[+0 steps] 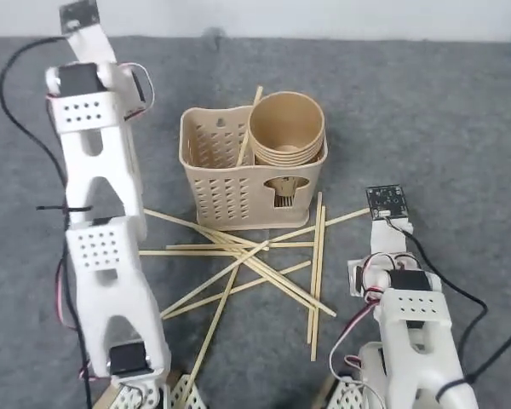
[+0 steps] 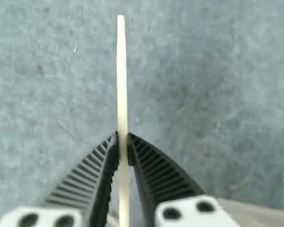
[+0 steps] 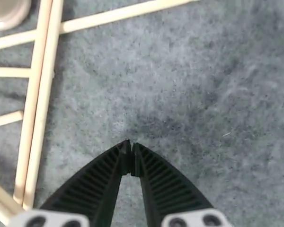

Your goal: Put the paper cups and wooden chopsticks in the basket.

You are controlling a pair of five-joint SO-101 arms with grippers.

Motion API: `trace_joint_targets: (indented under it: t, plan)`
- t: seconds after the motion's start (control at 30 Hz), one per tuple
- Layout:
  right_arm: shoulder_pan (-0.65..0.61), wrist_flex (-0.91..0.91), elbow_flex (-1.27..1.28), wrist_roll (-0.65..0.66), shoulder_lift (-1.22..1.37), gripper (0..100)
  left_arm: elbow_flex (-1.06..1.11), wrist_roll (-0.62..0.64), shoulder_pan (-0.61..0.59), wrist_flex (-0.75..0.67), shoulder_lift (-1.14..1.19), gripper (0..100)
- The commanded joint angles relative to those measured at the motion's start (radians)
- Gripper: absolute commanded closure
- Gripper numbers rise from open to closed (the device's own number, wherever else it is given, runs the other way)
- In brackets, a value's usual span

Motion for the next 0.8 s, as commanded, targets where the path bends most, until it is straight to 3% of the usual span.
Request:
trace_joint_targets:
  t: [0.0, 0.5, 0.77]
  plan:
    - [0.007, -0.019, -0.011, 0.018, -0.03, 99.1, 0.165, 0.014, 0.009, 0.028, -0.222, 99]
    - [0.007, -0.019, -0.008, 0.018, -0.03, 99.1, 0.679, 0.008, 0.037, 0.021, -0.704, 99]
    - [0.007, -0.012, -0.008, 0.018, -0.03, 99.1, 1.03, 0.008, 0.112, -0.135, -1.092, 99]
